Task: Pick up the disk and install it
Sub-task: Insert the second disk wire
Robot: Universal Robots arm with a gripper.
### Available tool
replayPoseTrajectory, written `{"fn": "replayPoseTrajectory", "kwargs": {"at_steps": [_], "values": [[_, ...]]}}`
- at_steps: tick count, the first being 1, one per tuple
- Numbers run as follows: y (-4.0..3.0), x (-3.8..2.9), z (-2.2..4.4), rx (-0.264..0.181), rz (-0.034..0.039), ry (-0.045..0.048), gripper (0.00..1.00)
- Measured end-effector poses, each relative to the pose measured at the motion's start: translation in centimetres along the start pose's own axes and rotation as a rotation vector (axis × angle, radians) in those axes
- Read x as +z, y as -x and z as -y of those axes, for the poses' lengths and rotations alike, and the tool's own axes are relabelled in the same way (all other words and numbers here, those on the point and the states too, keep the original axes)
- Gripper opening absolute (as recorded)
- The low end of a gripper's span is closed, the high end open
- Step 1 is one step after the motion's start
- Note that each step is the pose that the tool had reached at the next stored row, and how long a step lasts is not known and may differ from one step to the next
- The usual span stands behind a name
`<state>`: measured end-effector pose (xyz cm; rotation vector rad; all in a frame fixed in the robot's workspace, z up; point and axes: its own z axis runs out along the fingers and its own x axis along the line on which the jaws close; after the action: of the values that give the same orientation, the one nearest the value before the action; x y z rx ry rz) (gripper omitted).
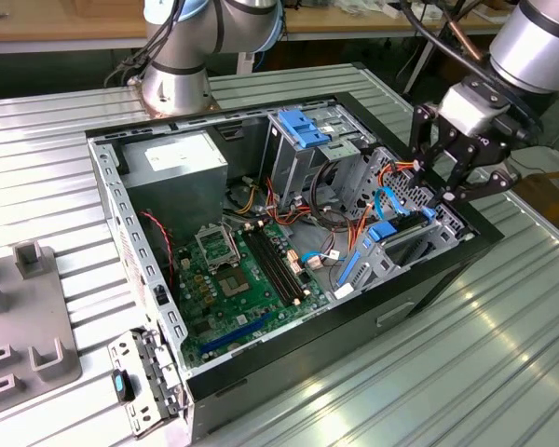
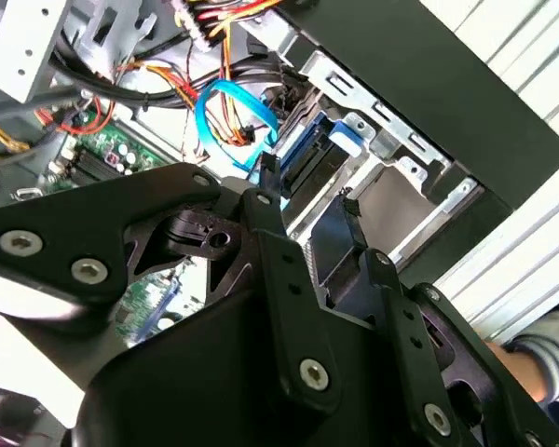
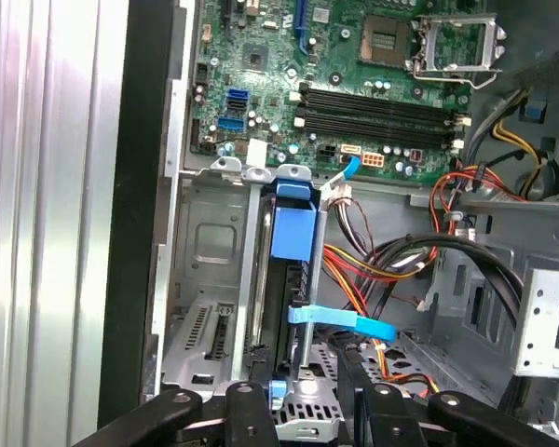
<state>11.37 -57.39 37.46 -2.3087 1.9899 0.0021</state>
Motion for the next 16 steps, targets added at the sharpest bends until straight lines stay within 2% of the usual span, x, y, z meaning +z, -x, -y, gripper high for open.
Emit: {"fn": "replayPoseTrajectory", "kwargs": {"at_steps": [2, 4, 8, 11, 15, 16], "values": [[0.00, 0.00, 0.01, -0.045, 0.0032, 0.0029, 0.42], [0.00, 0.02, 0.01, -0.119, 0.0084, 0.0074, 0.42], [-0.01, 0.05, 0.00, -0.220, 0.0155, 0.0137, 0.42], [-0.01, 0.05, 0.02, -0.293, 0.0199, 0.0137, 0.42], [0.00, 0.06, 0.06, -0.313, 0.0214, 0.0148, 0.42], [0.17, 0.08, 0.25, -0.315, 0.0215, 0.0151, 0.42]]}}
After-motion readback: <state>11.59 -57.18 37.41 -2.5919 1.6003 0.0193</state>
